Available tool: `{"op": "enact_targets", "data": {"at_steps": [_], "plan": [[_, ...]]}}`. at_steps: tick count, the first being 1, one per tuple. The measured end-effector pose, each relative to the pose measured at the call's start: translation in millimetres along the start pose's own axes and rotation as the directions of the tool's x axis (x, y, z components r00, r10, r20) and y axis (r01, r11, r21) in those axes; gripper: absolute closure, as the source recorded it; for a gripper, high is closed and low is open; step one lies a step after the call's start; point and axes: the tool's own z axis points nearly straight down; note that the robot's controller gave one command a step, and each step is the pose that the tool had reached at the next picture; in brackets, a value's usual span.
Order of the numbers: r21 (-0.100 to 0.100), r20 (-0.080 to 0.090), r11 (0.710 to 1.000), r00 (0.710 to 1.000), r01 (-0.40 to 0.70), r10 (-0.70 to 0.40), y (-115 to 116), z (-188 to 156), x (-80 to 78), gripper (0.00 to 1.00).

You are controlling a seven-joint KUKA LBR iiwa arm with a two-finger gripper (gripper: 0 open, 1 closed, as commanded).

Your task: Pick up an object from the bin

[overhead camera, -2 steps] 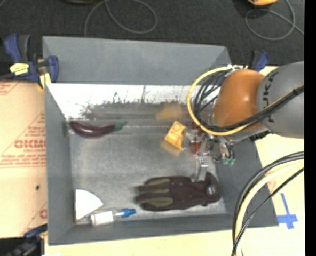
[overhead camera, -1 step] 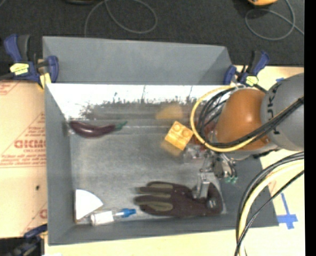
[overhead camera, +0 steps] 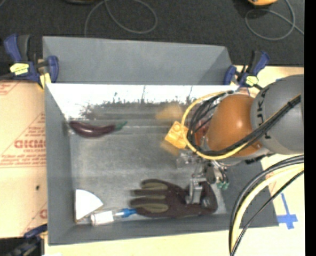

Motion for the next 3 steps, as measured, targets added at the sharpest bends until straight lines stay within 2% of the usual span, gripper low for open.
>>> {"op": "enact_targets", "data": {"at_steps": [1, 2, 3], "plan": [[-0.002, 0.009, 1.0, 1.0, 0.02, -0.02, 17.9, 0.5, -8.1, 0.0], [0.002, 0.005, 0.947, 0.947, 0.32, -0.32, 30.0, 10.6, -41.5, 1.0], [0.002, 0.005, 0.947, 0.947, 0.321, -0.321, 30.0, 10.6, -41.5, 1.0]]}}
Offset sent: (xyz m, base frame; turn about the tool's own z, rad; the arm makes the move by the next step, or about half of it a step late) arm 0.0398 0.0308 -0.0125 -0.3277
